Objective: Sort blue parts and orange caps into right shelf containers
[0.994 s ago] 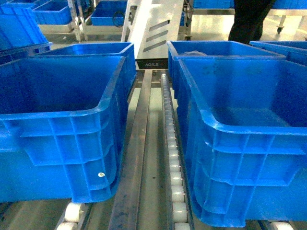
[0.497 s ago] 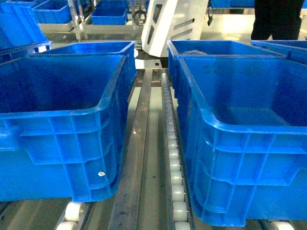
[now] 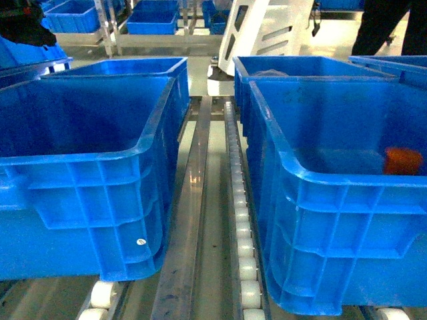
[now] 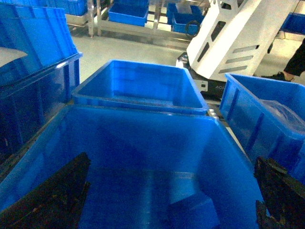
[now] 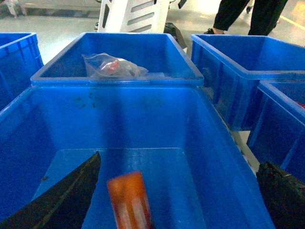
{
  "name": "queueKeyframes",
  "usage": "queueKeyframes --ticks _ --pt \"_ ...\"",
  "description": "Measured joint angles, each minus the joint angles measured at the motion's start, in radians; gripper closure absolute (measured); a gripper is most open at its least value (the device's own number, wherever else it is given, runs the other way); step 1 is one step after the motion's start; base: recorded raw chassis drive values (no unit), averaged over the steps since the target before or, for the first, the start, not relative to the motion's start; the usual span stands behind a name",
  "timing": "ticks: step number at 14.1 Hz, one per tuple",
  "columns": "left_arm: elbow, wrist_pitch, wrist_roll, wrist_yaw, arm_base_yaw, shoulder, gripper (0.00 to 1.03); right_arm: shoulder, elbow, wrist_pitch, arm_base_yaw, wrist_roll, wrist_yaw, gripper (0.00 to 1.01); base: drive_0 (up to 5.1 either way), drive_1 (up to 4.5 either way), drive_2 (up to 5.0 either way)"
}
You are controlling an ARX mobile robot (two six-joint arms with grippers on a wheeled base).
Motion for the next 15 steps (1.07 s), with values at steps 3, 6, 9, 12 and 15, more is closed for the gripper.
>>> queueKeyframes --ticks 3,6,9,12,15 --pt "-0.090 0.143 0.052 0.003 0.000 -0.031 0.22 -0.061 -0.180 0.297 -0.012 0.003 -0.131 0.33 0.0 0.00 0.0" --pt "-0.358 0.235 0.092 0.004 0.000 -0.200 0.63 -0.220 -0.396 0.354 -0.013 0.004 -0.131 0.75 0.0 0.00 0.0" --pt "-0.533 0.250 0.090 0.004 0.000 -0.342 1.01 -0.363 -0.539 0.346 -0.013 0.004 -0.131 0.98 0.0 0.00 0.0" --pt "-0.650 0.227 0.092 0.004 -0.001 -0.484 1.01 -0.510 -0.638 0.293 -0.013 0.004 -0.131 0.98 0.0 0.00 0.0" --pt "-0.732 0.157 0.092 0.004 -0.001 -0.632 1.01 -0.599 -0.726 0.293 -0.013 0.005 -0.131 0.98 0.0 0.00 0.0"
